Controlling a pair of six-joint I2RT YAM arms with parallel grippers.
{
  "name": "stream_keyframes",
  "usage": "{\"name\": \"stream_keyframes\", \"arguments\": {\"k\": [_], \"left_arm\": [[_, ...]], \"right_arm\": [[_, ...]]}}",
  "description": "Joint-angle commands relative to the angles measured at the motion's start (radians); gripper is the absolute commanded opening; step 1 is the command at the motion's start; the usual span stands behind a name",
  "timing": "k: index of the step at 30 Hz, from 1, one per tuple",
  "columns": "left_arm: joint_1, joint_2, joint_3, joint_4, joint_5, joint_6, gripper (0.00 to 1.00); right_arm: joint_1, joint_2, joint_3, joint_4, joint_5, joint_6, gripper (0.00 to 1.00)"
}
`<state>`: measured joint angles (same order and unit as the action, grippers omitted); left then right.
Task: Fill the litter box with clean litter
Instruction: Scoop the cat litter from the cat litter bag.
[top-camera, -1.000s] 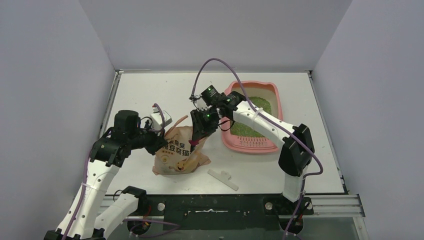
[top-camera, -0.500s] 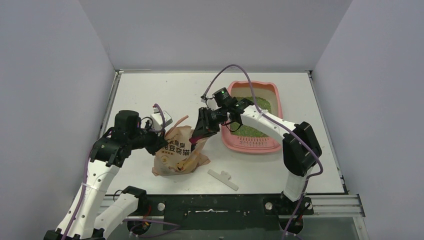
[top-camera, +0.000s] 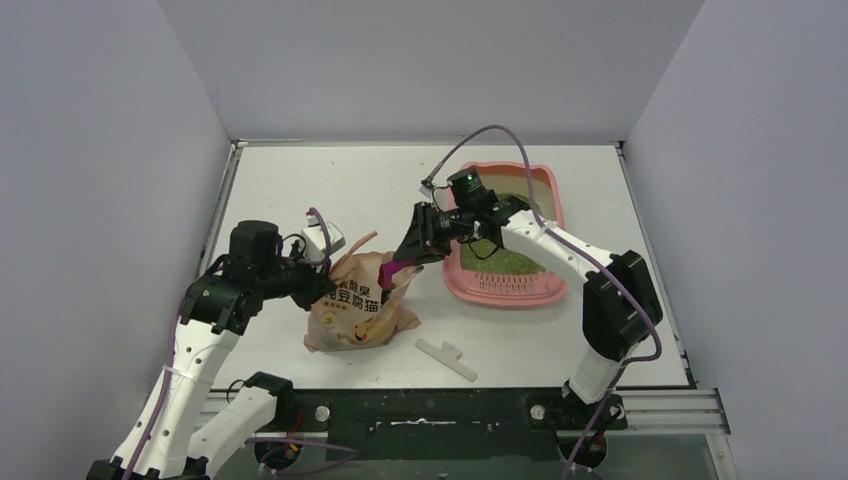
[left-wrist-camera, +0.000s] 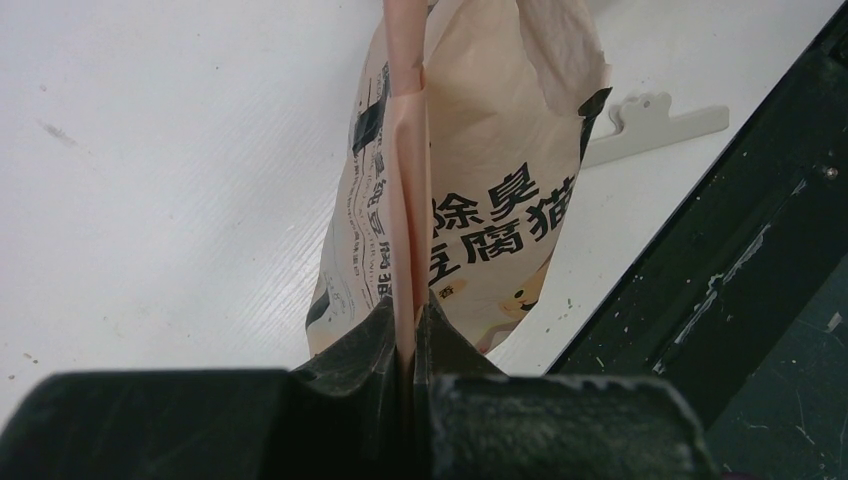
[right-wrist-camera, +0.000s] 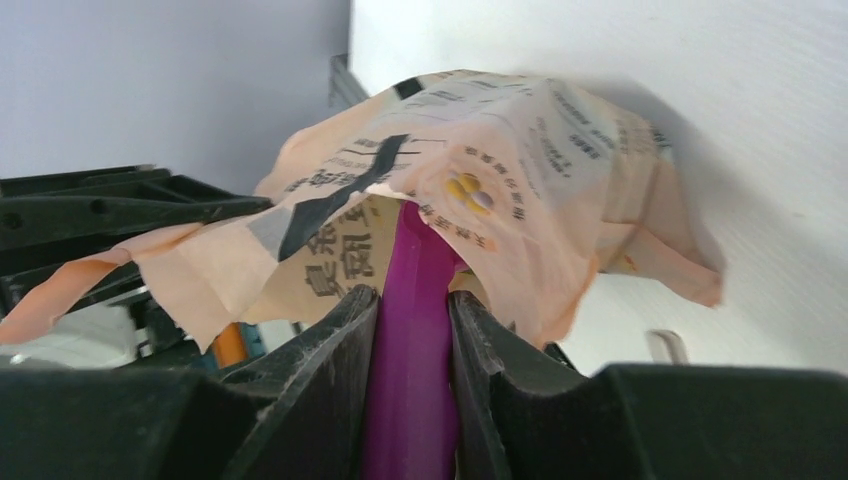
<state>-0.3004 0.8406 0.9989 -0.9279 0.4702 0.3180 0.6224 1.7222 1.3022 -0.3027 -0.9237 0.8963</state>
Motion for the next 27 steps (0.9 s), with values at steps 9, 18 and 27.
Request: {"name": "stream_keyframes", "arguments": {"k": [9, 18, 27], "left_arm": [[-0.017, -0.016, 0.005, 0.099, 0.039, -0.024, 0.00], [-0.023, -0.024, 0.022, 0.075, 0.024, -0.020, 0.00], [-0.032, 0.003, 0.034, 0.100, 0.035, -0.042, 0.00]], "right_arm": [[0.165, 0.071, 0.384, -0.606, 0.462, -0.449, 0.00], [0.169, 0.089, 0.316, -0.486, 0.336, -0.389, 0.00], [0.078, 0.018, 0.198, -0.280, 0.105, -0.269, 0.00]]}}
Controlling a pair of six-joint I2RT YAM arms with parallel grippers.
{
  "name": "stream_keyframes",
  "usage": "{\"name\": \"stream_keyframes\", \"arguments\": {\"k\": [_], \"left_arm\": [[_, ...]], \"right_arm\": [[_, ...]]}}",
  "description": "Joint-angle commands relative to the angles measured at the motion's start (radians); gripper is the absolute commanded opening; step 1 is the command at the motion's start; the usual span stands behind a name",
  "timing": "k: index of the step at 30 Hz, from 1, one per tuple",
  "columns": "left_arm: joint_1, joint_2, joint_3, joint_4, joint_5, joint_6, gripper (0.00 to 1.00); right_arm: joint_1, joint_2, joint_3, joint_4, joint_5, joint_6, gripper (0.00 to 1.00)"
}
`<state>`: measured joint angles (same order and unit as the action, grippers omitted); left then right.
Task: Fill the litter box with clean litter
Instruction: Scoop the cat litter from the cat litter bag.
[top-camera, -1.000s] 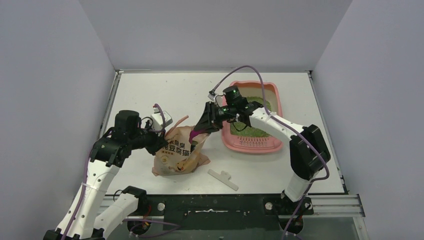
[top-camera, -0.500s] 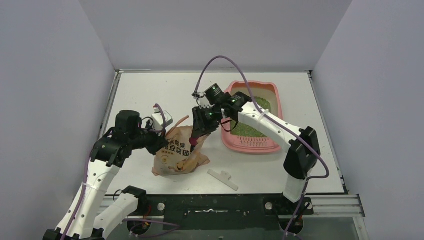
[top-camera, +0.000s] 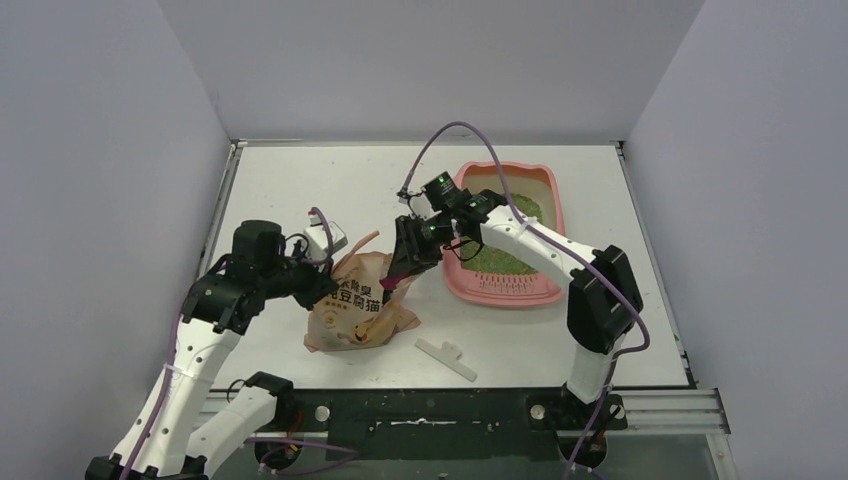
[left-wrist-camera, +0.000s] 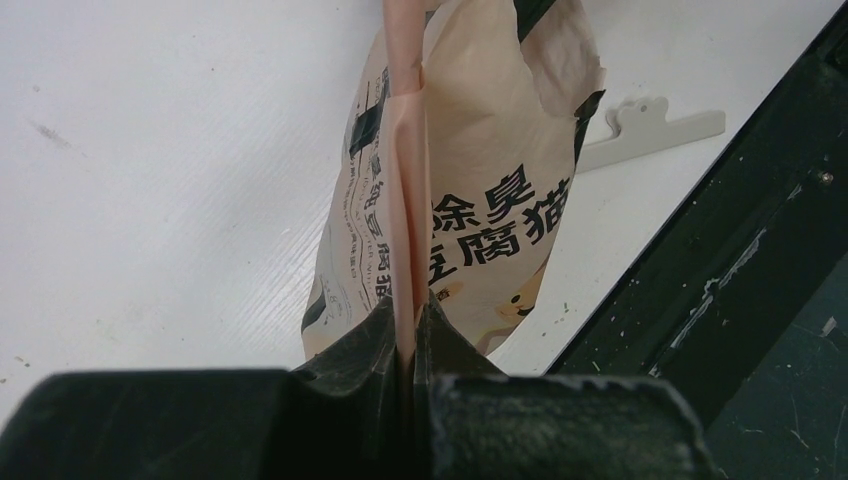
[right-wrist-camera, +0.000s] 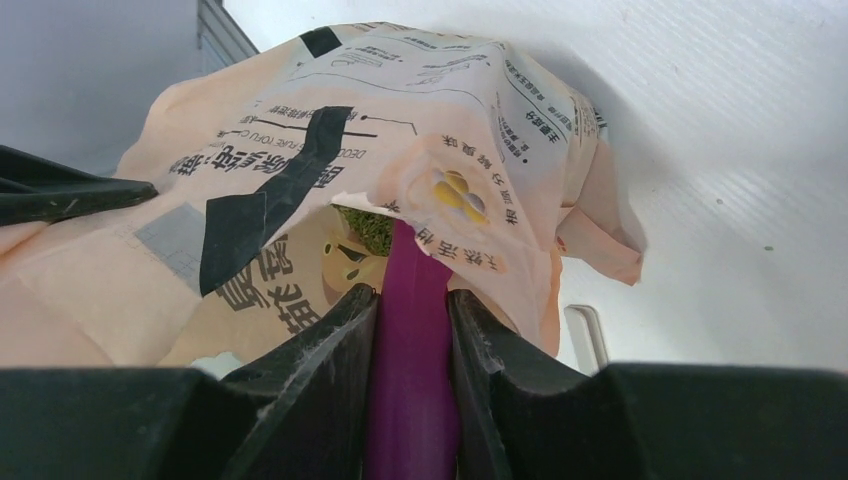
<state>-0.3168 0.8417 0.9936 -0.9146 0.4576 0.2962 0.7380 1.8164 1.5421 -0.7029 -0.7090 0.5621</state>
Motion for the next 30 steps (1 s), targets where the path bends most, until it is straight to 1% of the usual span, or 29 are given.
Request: {"name": "stream_keyframes", "arguments": {"k": [1, 8, 14, 18, 20, 27, 30], "left_arm": [[-0.017, 0.003, 0.040, 0.089, 0.046, -0.020, 0.00], [-0.024, 0.014, 0.054, 0.083, 0.031, -0.014, 0.00], [-0.031, 0.008, 0.045, 0.092, 0.029, -0.019, 0.00], [-0.033, 0.001, 0.042, 0.087, 0.022, -0.017, 0.00], [-0.033, -0.005, 0.040, 0.087, 0.020, -0.017, 0.00], [-0.034, -0.011, 0.037, 0.092, 0.018, -0.019, 0.00], [-0.036, -0.012, 0.036, 0.096, 0.017, -0.019, 0.00]], "right_arm": [[-0.044, -0.084, -0.060, 0.148, -0.131, 0.083, 0.00], [-0.081, -0.104, -0.164, 0.382, -0.251, 0.237, 0.00], [-0.111, -0.119, -0.264, 0.623, -0.330, 0.420, 0.00], [-0.122, -0.128, -0.326, 0.804, -0.360, 0.538, 0.00], [-0.125, -0.131, -0.351, 0.869, -0.367, 0.583, 0.00], [-0.143, -0.154, -0.414, 0.991, -0.380, 0.672, 0.00], [-0.159, -0.164, -0.453, 1.122, -0.391, 0.758, 0.00]]}}
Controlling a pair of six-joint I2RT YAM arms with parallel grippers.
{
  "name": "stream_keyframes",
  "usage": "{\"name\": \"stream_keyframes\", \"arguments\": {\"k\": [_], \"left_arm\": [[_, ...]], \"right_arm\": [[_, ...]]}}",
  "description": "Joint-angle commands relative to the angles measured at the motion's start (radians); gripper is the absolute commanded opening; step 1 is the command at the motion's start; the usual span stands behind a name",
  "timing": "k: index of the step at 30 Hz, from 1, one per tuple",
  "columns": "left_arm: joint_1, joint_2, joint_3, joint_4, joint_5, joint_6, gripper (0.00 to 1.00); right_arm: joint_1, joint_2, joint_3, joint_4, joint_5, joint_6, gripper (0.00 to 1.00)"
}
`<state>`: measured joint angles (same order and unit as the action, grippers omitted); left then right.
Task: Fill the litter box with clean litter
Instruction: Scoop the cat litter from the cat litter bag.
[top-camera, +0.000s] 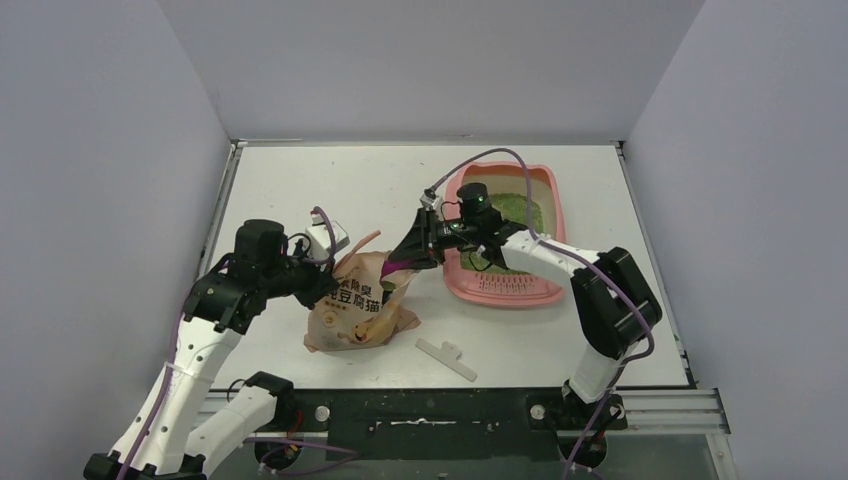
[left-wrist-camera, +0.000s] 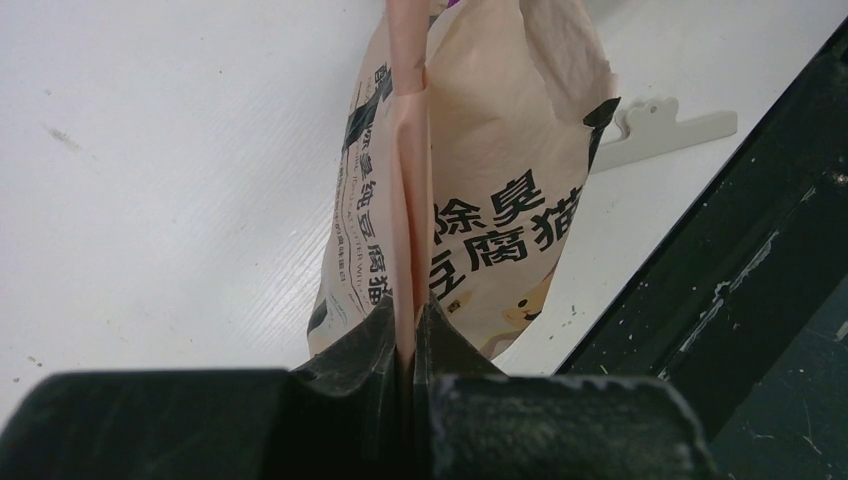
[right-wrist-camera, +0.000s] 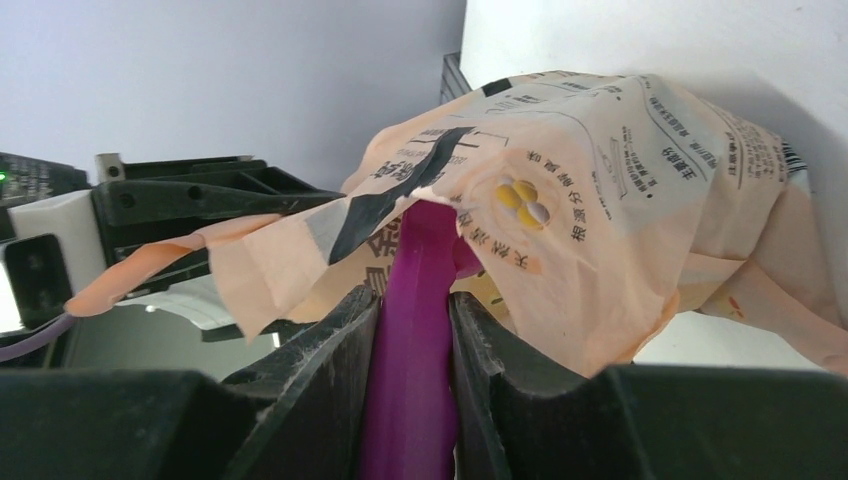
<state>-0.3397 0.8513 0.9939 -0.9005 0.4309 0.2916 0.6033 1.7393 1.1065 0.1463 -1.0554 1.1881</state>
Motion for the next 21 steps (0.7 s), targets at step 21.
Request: {"name": "stream_keyframes", "arguments": {"k": [21], "left_arm": [[-0.021, -0.036, 0.022, 0.095, 0.031, -0.012, 0.00]], "right_arm": [[-0.139, -0.175, -0.172, 0.427, -0.067, 0.272, 0.00]]}}
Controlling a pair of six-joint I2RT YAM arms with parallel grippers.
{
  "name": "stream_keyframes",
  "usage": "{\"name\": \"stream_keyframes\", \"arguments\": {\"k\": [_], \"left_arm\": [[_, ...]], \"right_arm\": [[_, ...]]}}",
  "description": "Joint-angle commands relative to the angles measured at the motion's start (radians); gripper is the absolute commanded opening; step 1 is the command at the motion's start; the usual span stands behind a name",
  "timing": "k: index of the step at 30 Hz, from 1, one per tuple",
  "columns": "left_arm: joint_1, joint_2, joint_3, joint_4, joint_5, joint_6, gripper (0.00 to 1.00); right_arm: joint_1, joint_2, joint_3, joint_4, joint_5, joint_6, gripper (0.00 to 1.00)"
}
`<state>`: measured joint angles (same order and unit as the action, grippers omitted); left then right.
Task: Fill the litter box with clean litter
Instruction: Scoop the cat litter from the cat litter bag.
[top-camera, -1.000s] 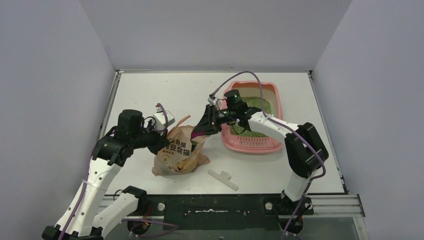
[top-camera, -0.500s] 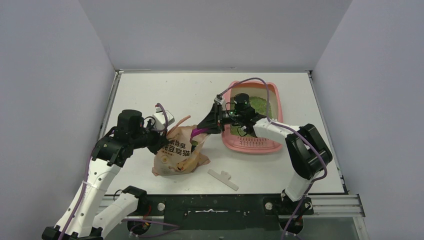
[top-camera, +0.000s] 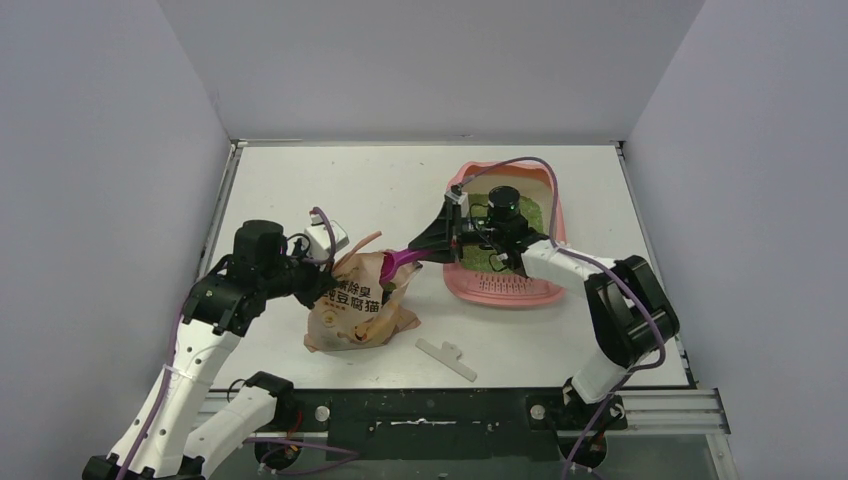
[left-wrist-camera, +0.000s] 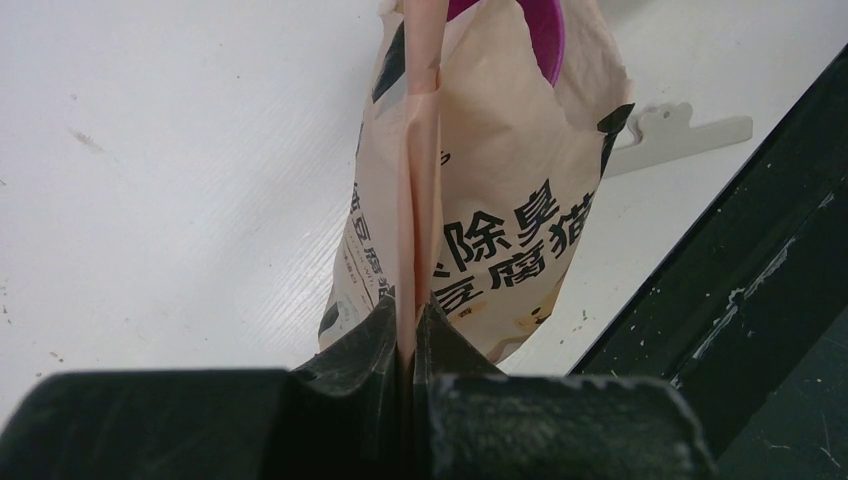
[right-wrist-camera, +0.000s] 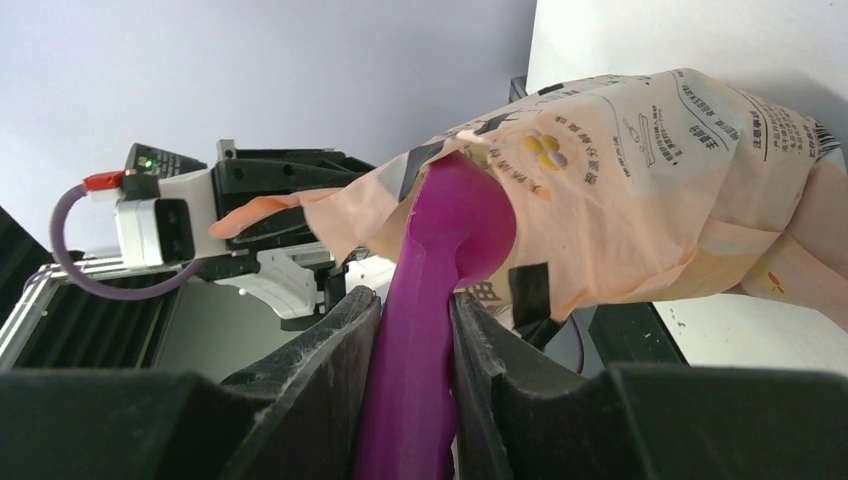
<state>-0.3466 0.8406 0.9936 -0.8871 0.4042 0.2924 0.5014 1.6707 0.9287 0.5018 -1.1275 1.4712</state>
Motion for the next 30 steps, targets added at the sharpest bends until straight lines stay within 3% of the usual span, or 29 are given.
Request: {"name": "stream_keyframes", "arguments": {"k": [1, 20, 27, 30], "left_arm": [[-0.015, -0.026, 0.022, 0.084, 0.057, -0.014, 0.00], [-0.015, -0.046, 0.013, 0.094, 0.034, -0.014, 0.00], [-0.017, -0.036, 0.016, 0.103, 0.039, -0.016, 0.00], [-0.018, -0.037, 0.014, 0.104, 0.041, -0.019, 0.00]], "right_arm": [[-0.042, -0.114, -0.002, 0.065, 0.004, -0.015, 0.00], [-0.118, -0.217, -0.063, -0.153, -0.021, -0.163, 0.00], [-0.122, -0.238, -0.016, -0.379, -0.009, -0.335, 0.00], [-0.112, -0.235, 0.064, -0.630, 0.035, -0.509, 0.00]]}}
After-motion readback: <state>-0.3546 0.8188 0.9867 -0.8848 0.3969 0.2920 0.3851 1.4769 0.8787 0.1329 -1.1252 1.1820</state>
